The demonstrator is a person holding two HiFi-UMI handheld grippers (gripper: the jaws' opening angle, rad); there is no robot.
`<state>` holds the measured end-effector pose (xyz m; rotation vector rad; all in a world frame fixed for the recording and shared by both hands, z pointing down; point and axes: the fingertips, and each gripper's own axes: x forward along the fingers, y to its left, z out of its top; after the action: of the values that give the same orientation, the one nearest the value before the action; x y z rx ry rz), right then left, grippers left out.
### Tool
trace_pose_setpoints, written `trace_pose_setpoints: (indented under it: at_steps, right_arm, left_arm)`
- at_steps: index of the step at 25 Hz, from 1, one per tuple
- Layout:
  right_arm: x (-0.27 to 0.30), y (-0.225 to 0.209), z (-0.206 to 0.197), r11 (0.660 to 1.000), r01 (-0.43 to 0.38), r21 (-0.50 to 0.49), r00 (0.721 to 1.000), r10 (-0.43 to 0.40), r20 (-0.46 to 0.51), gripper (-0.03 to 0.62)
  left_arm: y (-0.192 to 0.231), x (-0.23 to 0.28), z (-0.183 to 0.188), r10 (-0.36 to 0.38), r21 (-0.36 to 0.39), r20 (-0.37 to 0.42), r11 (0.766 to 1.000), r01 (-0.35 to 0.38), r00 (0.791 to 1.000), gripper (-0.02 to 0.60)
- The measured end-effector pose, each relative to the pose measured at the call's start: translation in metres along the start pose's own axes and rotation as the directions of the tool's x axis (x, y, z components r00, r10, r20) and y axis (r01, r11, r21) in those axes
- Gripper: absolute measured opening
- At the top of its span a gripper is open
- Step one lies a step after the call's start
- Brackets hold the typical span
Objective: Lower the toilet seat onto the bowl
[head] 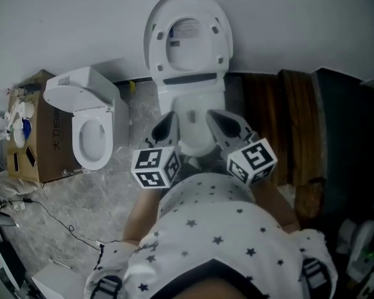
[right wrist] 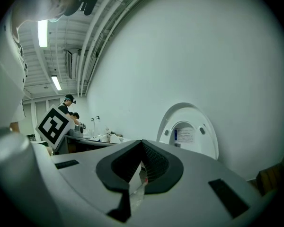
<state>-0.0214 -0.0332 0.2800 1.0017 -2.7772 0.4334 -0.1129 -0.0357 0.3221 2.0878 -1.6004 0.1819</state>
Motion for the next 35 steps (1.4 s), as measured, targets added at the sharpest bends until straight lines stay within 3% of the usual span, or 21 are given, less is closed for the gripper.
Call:
trace_pose_setpoints:
  at_steps: [9, 20, 35]
  right_arm:
    - [0.022, -0.022, 0.001, 0.998, 0.068, 0.005, 0.998, -0.068, -0.008, 0.005]
    - [0.030, -0.064, 0.007, 0.990, 0.142, 0.010, 0.990, -0.142, -0.004, 0.005]
    - [0.086, -0.131, 0.021, 0.995, 0.097, 0.002, 0.995, -0.097, -0.020, 0.005]
  left_arm:
    - [0.016, 0.021, 0.008, -0.040, 0.009, -0.019, 0.999, 0.041, 0.999, -0.002]
    - [0.034, 0.056, 0.014, -0.025, 0.009, -0.033, 1.000, 0.026, 0.999, -0.002]
    - [0.060, 0.125, 0.051, 0.057, 0.006, 0.013, 0.998, -0.057, 0.998, -0.002]
